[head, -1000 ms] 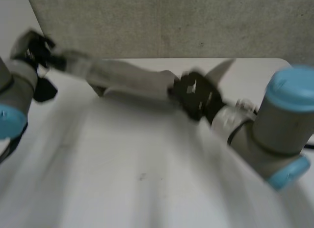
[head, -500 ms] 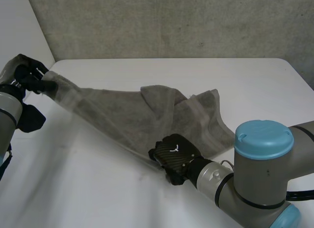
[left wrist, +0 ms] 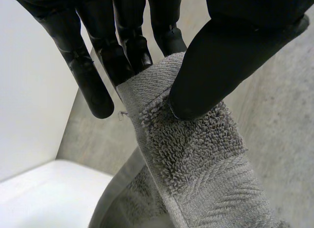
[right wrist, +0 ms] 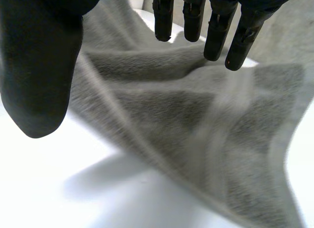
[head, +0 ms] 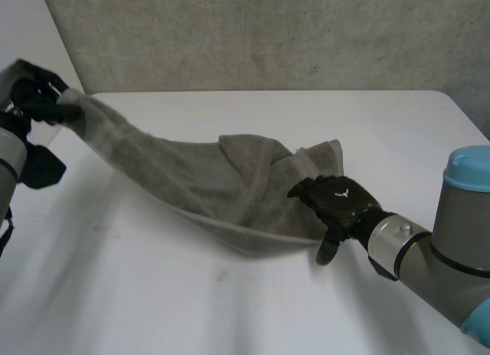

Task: Fold the towel.

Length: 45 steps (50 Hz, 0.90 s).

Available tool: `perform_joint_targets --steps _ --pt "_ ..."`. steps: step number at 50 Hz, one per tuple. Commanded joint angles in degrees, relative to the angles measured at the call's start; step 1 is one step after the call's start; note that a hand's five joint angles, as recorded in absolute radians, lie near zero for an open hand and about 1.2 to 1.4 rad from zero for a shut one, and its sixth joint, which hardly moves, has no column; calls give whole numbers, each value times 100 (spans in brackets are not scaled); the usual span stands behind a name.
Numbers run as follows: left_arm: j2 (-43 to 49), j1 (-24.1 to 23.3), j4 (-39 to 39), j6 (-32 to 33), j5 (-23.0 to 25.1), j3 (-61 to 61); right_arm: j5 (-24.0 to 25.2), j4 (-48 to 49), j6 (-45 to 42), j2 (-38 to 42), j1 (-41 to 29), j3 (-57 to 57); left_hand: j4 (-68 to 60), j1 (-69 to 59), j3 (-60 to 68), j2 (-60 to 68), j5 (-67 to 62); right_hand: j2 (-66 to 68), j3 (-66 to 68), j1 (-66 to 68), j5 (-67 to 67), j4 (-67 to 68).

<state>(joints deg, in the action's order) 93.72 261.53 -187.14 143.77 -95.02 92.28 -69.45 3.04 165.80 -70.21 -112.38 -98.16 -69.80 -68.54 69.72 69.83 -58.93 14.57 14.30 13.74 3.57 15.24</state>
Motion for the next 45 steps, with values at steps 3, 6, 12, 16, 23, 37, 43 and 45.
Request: perform_joint_targets --steps 3,6,12,16,23,37,43,45 --pt "-126 -137 468 -24 -25 -613 441 56 444 103 -65 -116 -1020 -1146 1028 1017 -1107 -457 -430 -374 -357 -524" --pt "-143 -146 538 -51 -25 -711 415 213 611 392 -83 -11 -1020 -1146 1028 1017 -1107 -382 -355 -299 -282 -450" --pt "-222 -146 556 -68 -25 -729 380 521 699 849 -83 270 -1020 -1146 1028 1017 -1107 508 535 591 608 441" --pt "-240 -120 574 -68 -25 -729 362 610 699 1106 -74 447 -1020 -1146 1028 1017 -1107 1082 1109 1165 1182 1015" --pt "-310 -84 609 -68 -25 -746 327 811 699 1606 -65 780 -1020 -1146 1028 1017 -1107 2206 2233 2289 2306 2139" --pt "-319 47 609 -68 -34 -764 -77 1225 656 1677 84 834 -1020 -1146 1028 1017 -1107 4295 4322 4378 4395 4227" --pt "-310 100 609 -77 -34 -755 -51 1216 620 1651 401 842 -1020 -1146 1028 1017 -1107 4379 4406 4462 4479 4312" --pt "-310 100 609 -77 -34 -755 -7 1225 611 1677 497 851 -1020 -1146 1028 1017 -1107 4379 4406 4462 4479 4312"
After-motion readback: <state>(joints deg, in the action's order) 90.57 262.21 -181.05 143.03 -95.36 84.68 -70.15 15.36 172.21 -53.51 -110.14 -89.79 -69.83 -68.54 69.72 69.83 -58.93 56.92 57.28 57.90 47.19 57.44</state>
